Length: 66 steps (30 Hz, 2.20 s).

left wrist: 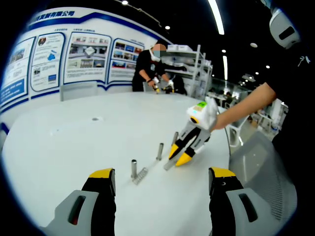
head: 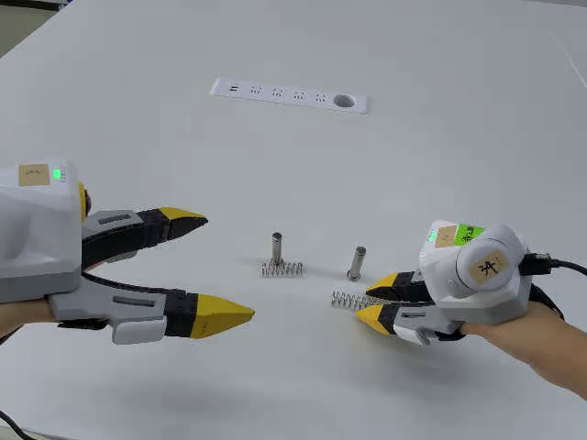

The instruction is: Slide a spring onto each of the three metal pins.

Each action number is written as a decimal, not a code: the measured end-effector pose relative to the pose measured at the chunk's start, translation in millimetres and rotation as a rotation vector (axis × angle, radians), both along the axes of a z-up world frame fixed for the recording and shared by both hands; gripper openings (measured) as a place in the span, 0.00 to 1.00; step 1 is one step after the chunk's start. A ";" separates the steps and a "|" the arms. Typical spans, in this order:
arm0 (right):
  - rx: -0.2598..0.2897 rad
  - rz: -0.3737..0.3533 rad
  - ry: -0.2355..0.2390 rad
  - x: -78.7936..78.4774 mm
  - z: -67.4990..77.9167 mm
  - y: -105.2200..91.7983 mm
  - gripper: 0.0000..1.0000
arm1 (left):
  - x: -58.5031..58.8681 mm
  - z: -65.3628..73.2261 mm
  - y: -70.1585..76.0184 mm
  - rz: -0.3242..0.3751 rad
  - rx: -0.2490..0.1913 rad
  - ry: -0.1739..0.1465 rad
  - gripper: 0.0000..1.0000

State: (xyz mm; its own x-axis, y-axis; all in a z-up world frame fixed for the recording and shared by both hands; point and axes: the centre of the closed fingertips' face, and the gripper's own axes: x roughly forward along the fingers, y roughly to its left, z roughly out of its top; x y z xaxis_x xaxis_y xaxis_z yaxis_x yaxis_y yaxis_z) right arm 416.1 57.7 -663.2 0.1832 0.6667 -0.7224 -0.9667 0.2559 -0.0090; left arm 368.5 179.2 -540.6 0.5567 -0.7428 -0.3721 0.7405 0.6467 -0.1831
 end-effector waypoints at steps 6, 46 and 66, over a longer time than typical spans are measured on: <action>0.009 0.014 0.028 -6.3 -1.6 2.5 0.12 | -0.1 0.5 0.2 -0.004 0.002 -0.001 0.79; 0.078 0.295 -0.073 -72.4 122.1 22.6 0.11 | -9.7 20.7 -68.9 -0.176 -0.022 -0.092 0.62; 0.065 0.362 -0.087 -92.2 131.8 24.3 0.11 | -38.2 21.7 -93.6 -0.325 -0.036 -0.087 0.25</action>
State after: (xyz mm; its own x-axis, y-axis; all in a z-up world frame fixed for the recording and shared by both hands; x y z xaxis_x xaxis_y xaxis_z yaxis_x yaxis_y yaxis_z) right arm 323.9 81.9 -531.4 -0.0144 0.7433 -0.6688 -0.9909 -0.1000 -0.0897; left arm 330.3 85.6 -518.8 0.3173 -0.8984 -0.3036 0.9207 0.3685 -0.1284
